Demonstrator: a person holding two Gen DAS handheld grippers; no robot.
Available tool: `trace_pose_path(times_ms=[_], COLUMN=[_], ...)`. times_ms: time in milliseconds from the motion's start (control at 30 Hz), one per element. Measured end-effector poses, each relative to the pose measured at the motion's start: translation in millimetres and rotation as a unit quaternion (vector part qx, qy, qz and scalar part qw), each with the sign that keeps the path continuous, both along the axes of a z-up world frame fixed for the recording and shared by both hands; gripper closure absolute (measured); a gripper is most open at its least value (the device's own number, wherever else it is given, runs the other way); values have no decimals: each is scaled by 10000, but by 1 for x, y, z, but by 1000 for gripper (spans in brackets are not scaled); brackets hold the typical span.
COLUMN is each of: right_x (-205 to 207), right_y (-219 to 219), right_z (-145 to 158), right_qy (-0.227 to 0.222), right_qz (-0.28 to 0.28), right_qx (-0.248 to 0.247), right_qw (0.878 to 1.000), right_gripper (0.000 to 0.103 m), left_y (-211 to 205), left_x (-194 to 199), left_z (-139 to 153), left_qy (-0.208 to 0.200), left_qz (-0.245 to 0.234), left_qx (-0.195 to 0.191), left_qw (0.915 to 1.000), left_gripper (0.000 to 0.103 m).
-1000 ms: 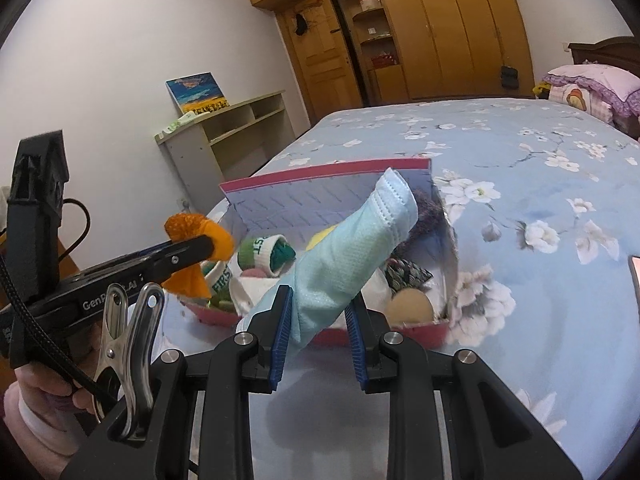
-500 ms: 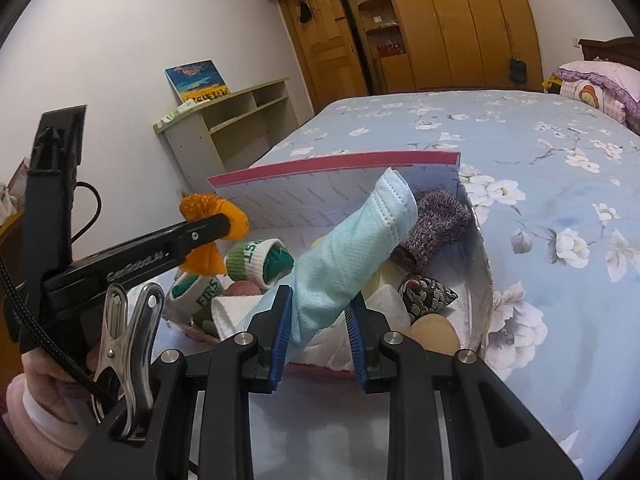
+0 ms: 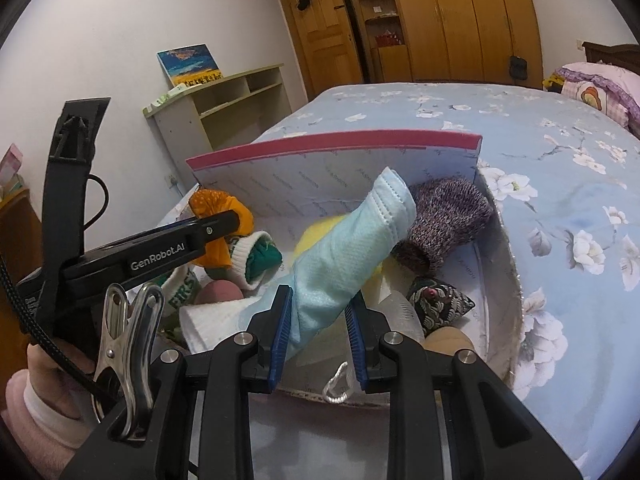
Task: Organize soft objects
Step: 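Open the left tool to drop the orange bundle while the right tool releases the blue cloth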
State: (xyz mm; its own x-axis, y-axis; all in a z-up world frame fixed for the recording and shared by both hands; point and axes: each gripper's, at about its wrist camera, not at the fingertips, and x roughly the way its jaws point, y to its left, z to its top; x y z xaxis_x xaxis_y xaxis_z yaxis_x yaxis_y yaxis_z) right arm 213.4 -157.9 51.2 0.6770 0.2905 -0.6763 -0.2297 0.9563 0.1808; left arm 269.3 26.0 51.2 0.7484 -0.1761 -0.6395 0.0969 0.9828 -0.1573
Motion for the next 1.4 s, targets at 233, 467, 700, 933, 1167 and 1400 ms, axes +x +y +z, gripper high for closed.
trace_pose_path(times_ms=[233,467,700,933,1167,1400], right_x=[0,-6,-11,-21,-37,-60], right_y=[-5,-14,-20,-31,-37,-42], right_z=[-1,6,14,22,30,40], right_qy=[32,-108,-243,-309,-448,-565], right_qz=[-84,-286,-404,-580,-699,-689], right_qx=[60,109,78,223,210,224], right_qw=[9999,9995,9989,9976,9963,9958], right_gripper=[71,61,50,47,46,46], left_y=[2,-2,-6,-8,-12,-13], left_x=[-3,-18,-35,-53,-76,-103], left_z=[4,19,30,36,41,47], left_qy=[27,-95,-138,-136,-135,-140], left_qz=[79,-1,-80,-89,-127,-68], left_qx=[-28,-16,13,-9,27,43], left_qw=[10000,10000,9999,9999,9998,9999], left_gripper=[52,50,50,50,50,50])
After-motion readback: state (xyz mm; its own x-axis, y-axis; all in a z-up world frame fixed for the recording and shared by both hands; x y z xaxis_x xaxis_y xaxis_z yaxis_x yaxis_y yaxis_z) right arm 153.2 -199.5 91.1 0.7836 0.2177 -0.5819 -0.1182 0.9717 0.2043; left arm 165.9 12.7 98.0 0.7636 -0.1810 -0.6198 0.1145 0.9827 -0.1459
